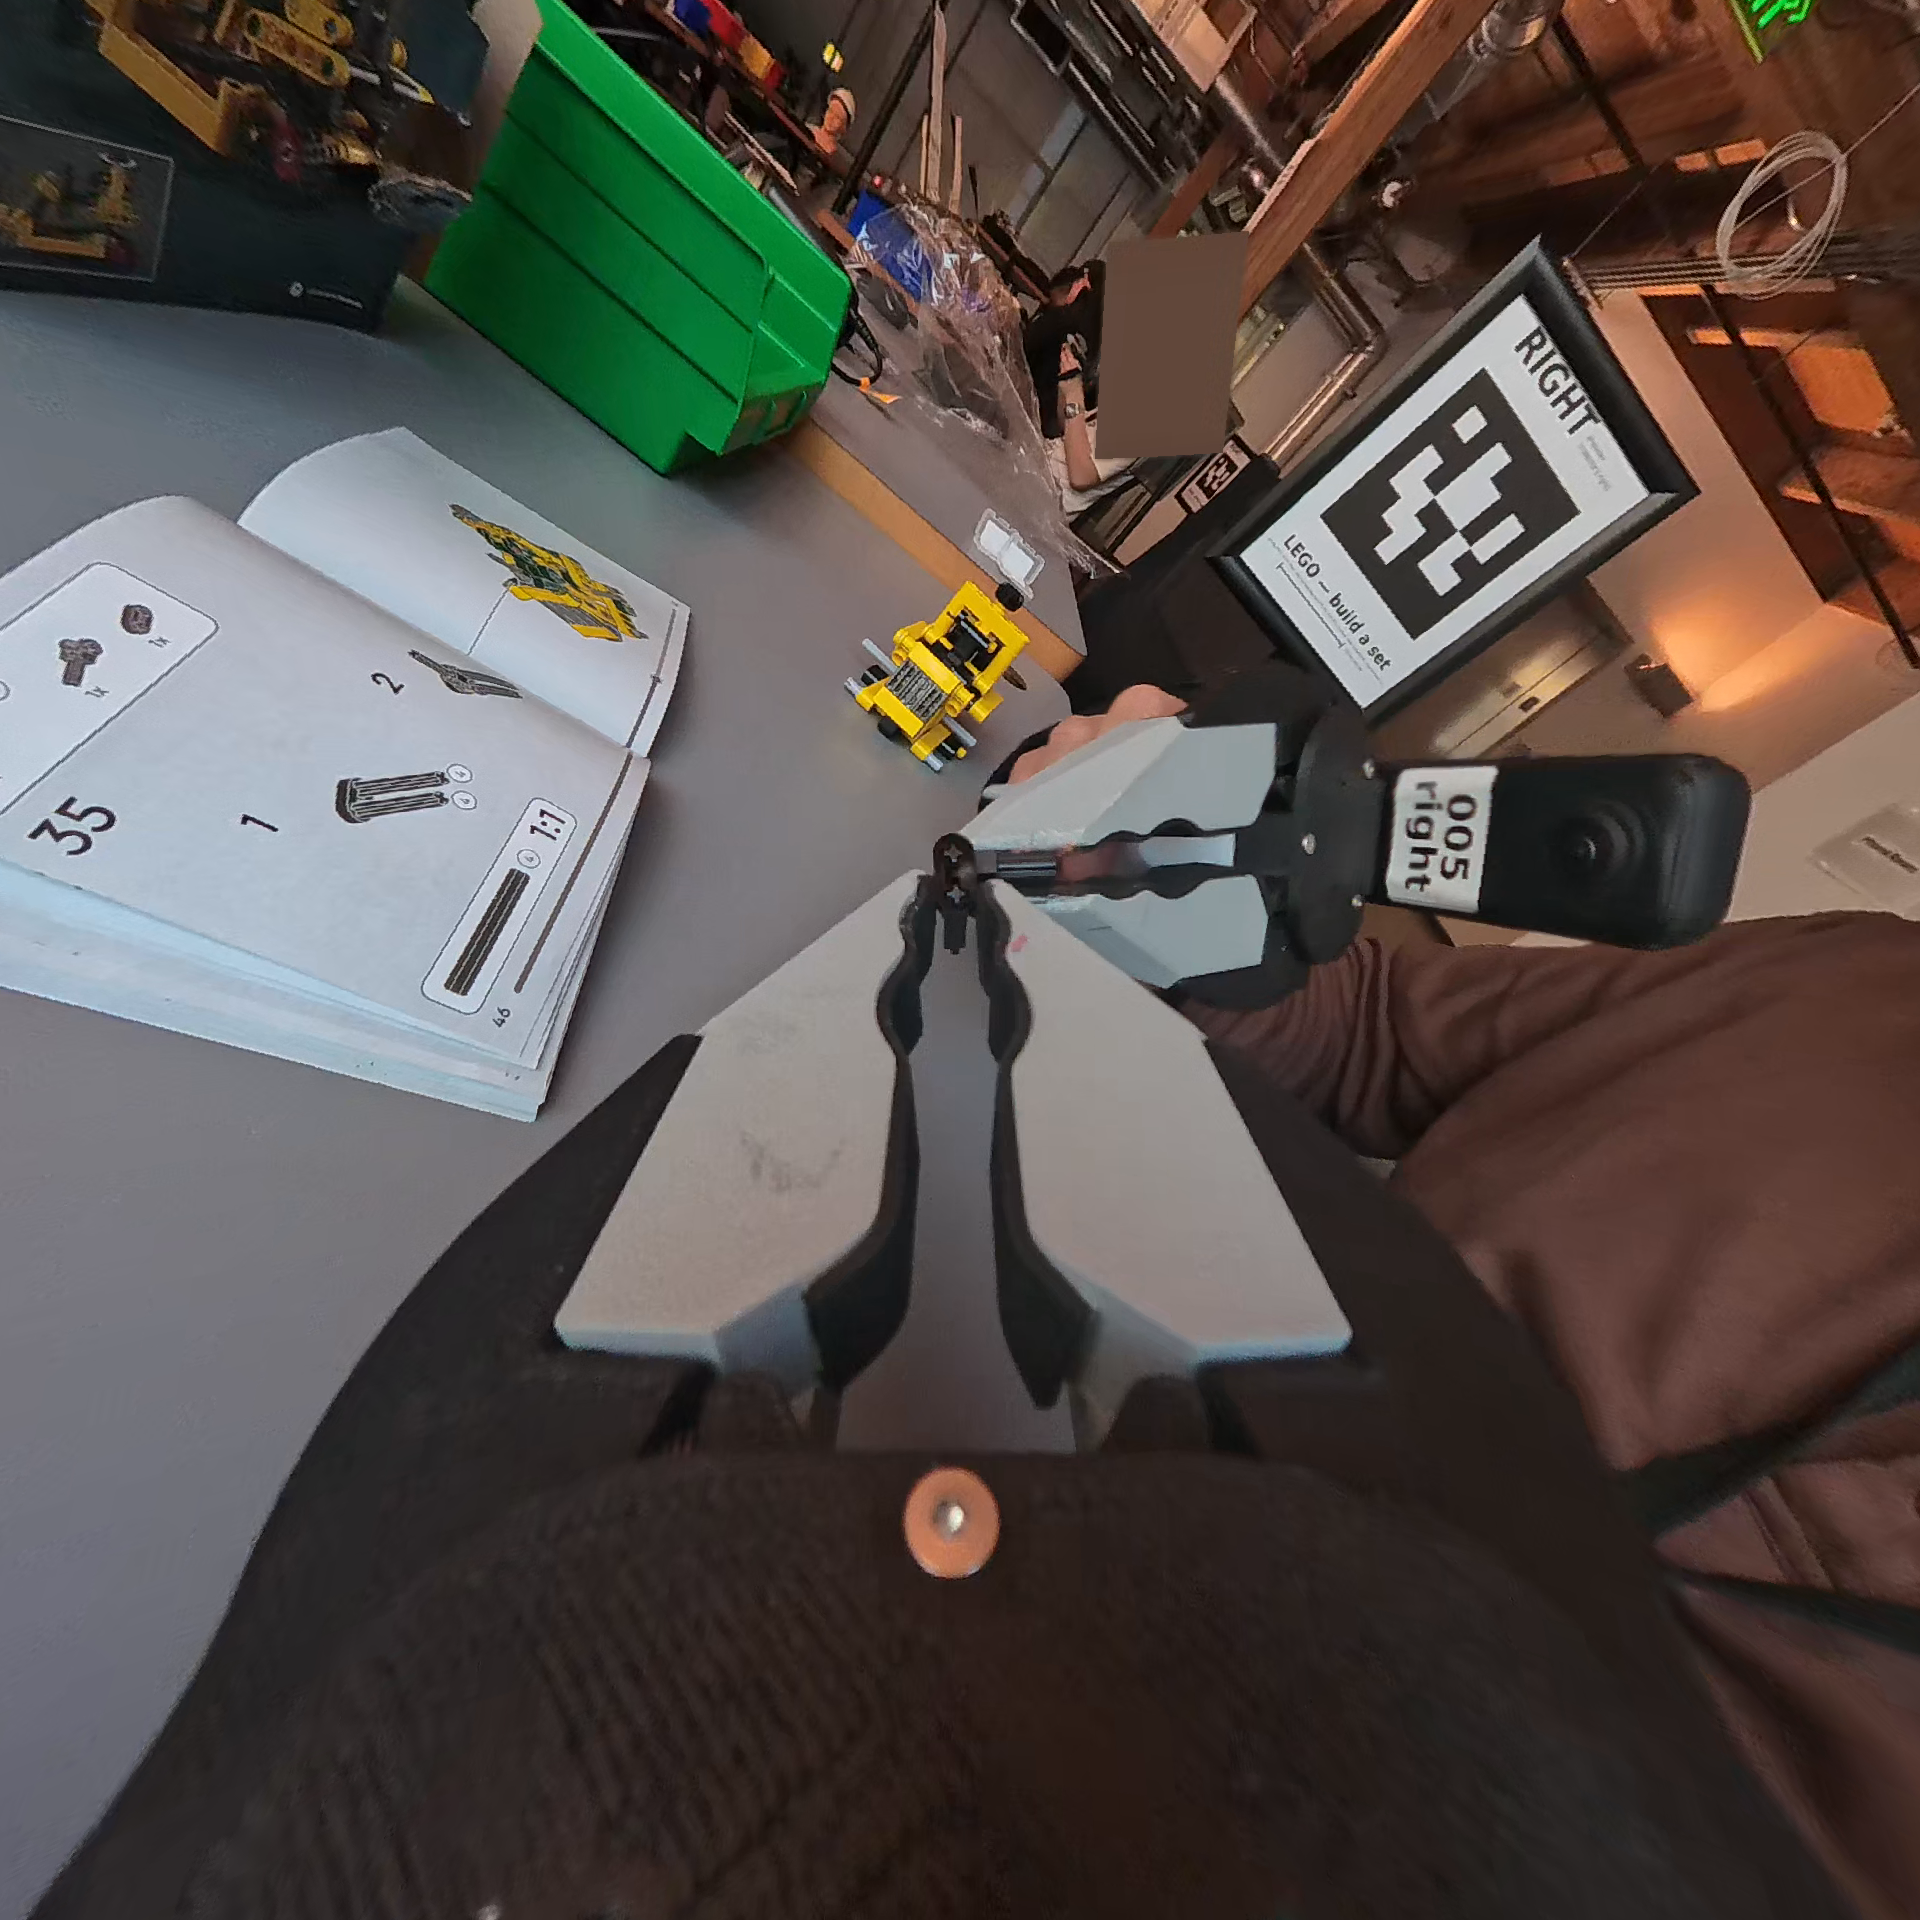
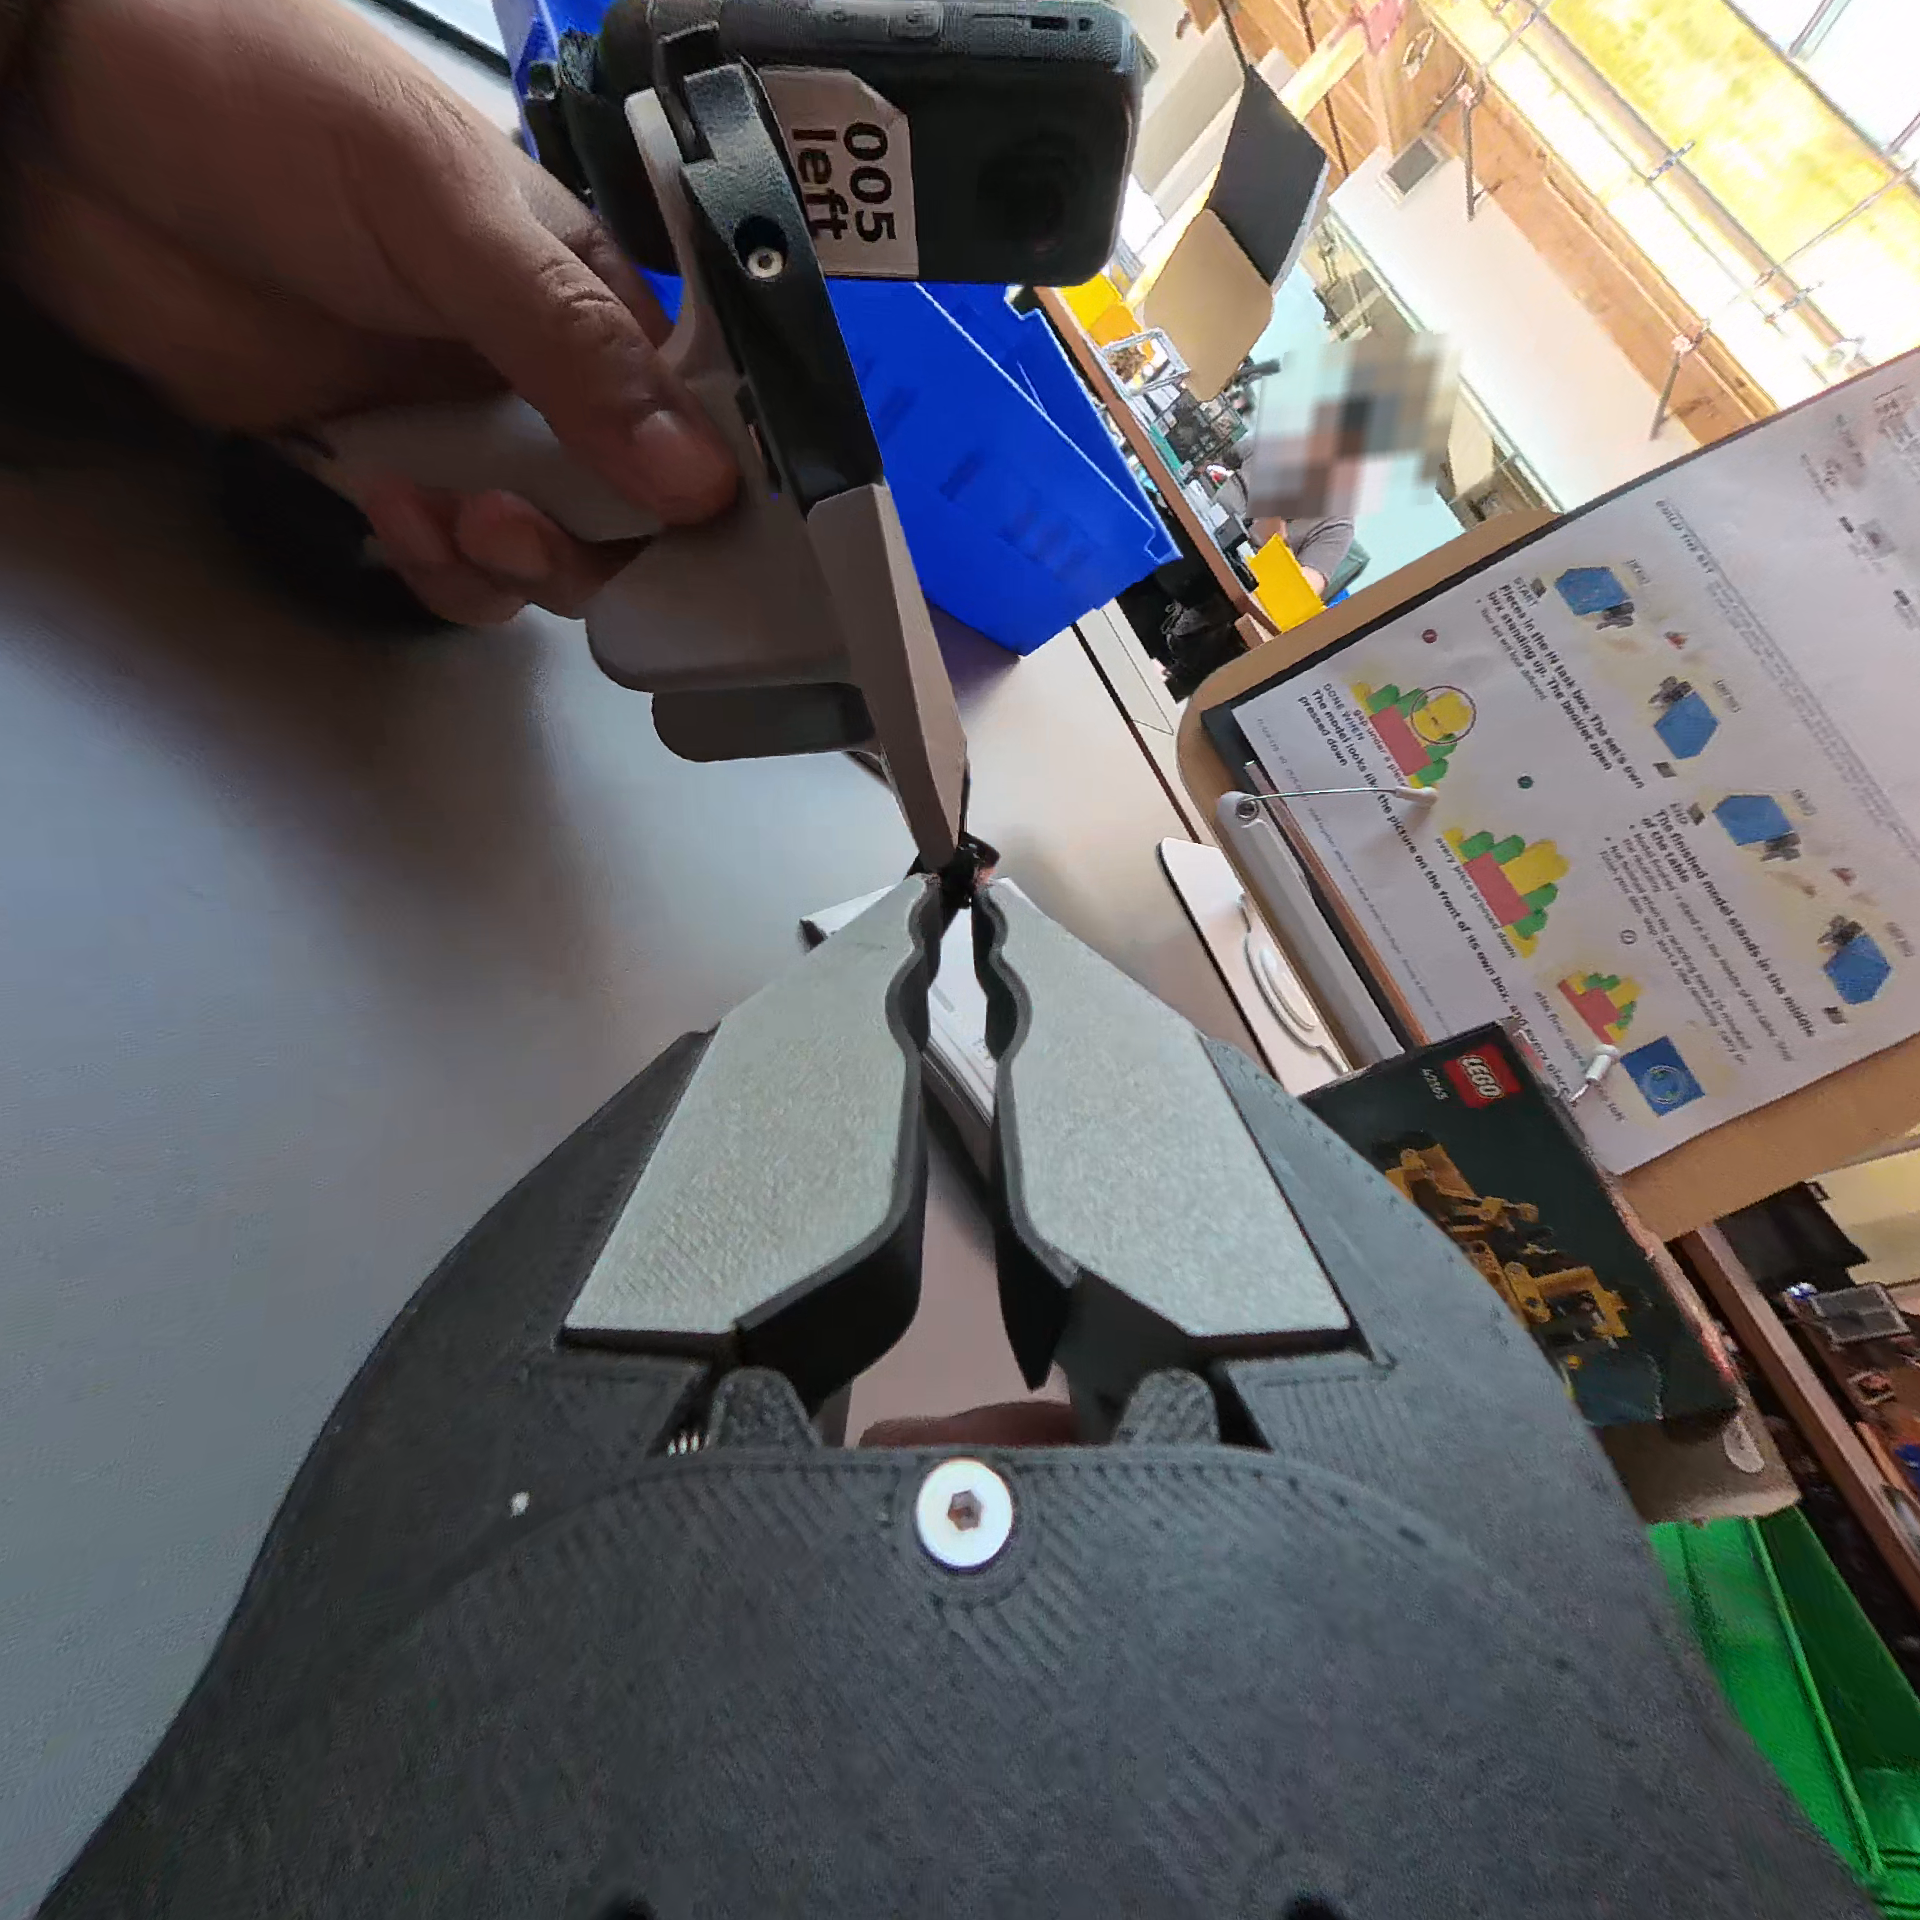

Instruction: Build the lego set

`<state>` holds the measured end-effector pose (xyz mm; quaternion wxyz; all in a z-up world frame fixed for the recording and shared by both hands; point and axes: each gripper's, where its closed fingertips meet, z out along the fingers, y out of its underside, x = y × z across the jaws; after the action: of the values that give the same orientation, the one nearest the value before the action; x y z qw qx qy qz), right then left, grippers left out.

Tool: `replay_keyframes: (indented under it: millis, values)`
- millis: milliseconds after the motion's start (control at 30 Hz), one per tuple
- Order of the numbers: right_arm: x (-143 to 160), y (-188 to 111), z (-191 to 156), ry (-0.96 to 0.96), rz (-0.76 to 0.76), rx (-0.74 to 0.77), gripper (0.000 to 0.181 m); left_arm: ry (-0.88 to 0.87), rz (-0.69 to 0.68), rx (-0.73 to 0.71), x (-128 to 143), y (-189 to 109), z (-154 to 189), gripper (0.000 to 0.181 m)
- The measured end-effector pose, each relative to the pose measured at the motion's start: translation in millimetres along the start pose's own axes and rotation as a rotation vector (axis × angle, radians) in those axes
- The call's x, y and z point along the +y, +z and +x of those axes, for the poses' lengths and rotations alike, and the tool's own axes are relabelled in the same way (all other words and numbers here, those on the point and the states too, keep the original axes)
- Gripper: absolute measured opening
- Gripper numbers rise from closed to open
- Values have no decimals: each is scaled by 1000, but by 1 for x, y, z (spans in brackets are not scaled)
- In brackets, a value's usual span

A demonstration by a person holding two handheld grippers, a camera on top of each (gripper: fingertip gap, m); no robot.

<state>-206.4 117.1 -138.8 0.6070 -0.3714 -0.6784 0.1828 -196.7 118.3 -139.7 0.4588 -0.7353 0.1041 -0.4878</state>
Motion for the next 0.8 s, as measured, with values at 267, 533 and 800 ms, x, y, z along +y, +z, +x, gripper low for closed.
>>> replay_keyframes:
  millis: [267, 533, 800]
  values:
    - [-10, -8, 2, -115, 7, 98, 3, -37, 74, 57, -3, 0, 12, 5]
    - [-16, -15, 2, -109, 52, 101, 3, 21, 60, 101, -3, 0, 21, 4]
    - [-18, -16, 0, -57, 77, 66, 2, 13, 69, 107, -2, -1, 23, 4]
